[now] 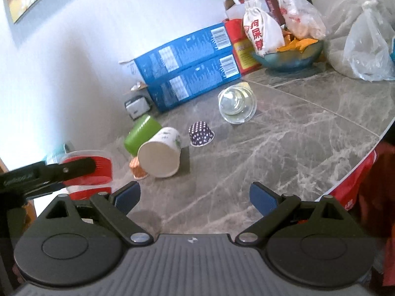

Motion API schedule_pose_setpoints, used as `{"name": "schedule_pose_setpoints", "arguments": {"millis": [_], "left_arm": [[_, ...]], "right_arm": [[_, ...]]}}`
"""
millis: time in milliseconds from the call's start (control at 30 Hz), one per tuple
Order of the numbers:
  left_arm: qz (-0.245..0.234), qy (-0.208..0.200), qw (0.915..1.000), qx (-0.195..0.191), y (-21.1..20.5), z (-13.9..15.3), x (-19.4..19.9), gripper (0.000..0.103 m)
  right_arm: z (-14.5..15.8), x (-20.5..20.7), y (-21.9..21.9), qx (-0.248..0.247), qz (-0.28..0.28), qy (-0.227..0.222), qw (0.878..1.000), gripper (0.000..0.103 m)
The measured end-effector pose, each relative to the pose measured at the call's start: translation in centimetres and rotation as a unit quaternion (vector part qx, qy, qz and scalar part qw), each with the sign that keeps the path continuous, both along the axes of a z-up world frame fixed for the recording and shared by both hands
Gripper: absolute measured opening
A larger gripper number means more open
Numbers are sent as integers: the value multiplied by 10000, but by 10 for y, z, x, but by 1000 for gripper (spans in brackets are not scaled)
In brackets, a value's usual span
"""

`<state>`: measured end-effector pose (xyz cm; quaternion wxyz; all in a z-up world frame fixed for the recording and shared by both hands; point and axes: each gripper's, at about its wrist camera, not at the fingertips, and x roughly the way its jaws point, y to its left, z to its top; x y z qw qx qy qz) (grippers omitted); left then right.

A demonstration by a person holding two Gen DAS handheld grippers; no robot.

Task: Flip cup upright
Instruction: 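Rotate the held cup upright with the left gripper and lower it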

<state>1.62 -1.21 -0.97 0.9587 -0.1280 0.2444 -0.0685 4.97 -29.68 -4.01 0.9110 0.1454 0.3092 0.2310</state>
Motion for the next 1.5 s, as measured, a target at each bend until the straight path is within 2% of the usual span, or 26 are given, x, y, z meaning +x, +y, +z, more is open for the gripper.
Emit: {"name": "schedule_pose_setpoints", "arguments": {"millis": [200, 367, 533, 667, 800, 1000, 1100, 1333, 1433, 1500], "left_arm": [[159, -463, 9983, 313, 1, 1, -13, 69], [307, -820, 9953, 414, -2, -11, -17, 69], [749, -1333, 9837, 949, -22, -36, -22, 69], [822, -1631, 9752, 1248, -40, -50, -31, 69], [738, -1652, 9753, 1263, -48, -59, -35, 69], [944, -1937, 9648, 1506, -51, -71, -46, 69], [953, -1970, 9624, 1612, -54, -79, -47, 69], [1013, -2190, 9577, 1569, -51, -90, -58, 69], [1064, -2375, 9510, 1668, -52, -97, -64, 69], [1051, -2402, 9511, 1636, -50, -101, -66, 69]], "right_arm": [[-4, 2, -2, 175, 3, 34, 9998, 96], [-8, -1, -1, 246, 21, -68, 9997, 97], [-20, -3, 3, 274, -73, -131, 9995, 97], [-27, -8, 4, 221, -125, -316, 9992, 97], [-30, -12, -3, 315, -242, -458, 9982, 98], [-35, -19, -10, 391, -320, -704, 9962, 99], [-40, -23, -11, 382, -301, -782, 9957, 99], [-46, -37, -5, 250, -159, -920, 9953, 100], [-49, -46, -4, 235, -122, -985, 9948, 101], [-52, -50, -3, 229, -76, -995, 9947, 102]]}}
